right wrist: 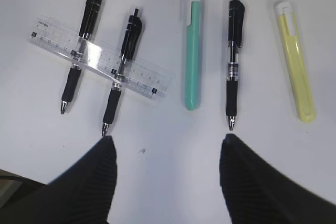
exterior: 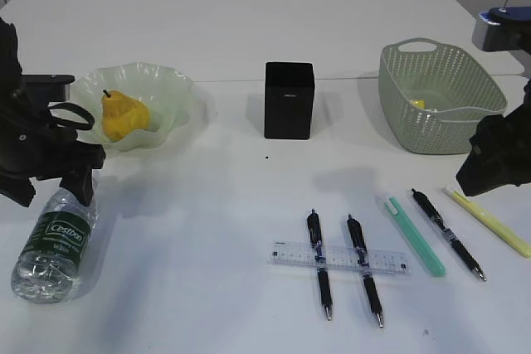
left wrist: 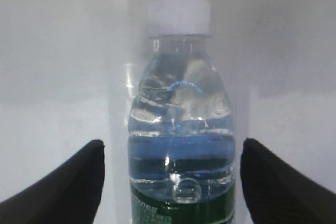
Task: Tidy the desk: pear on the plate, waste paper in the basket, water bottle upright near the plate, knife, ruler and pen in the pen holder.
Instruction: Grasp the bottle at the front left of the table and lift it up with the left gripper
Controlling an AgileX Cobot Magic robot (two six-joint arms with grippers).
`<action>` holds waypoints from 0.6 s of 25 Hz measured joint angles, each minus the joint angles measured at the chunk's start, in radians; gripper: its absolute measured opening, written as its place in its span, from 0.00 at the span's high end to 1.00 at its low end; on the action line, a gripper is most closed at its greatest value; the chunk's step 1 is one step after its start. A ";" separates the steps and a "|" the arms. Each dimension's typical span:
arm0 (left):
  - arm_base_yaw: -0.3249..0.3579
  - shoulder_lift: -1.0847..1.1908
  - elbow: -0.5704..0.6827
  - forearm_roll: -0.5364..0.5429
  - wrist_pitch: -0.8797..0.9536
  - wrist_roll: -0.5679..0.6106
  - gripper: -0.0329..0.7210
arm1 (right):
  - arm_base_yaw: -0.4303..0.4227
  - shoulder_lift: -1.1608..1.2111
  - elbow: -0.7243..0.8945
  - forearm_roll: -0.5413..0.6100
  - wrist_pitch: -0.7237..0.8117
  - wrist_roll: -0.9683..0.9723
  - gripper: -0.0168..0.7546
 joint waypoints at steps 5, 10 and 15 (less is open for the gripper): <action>0.000 0.024 -0.002 0.002 -0.014 -0.002 0.16 | 0.000 0.000 0.000 0.000 0.000 0.000 0.38; 0.000 0.027 -0.002 -0.003 -0.028 -0.002 0.15 | 0.000 0.001 0.000 0.000 0.000 0.000 0.38; 0.000 0.053 -0.002 -0.009 -0.037 -0.002 0.15 | 0.000 0.001 0.000 0.000 0.000 0.000 0.38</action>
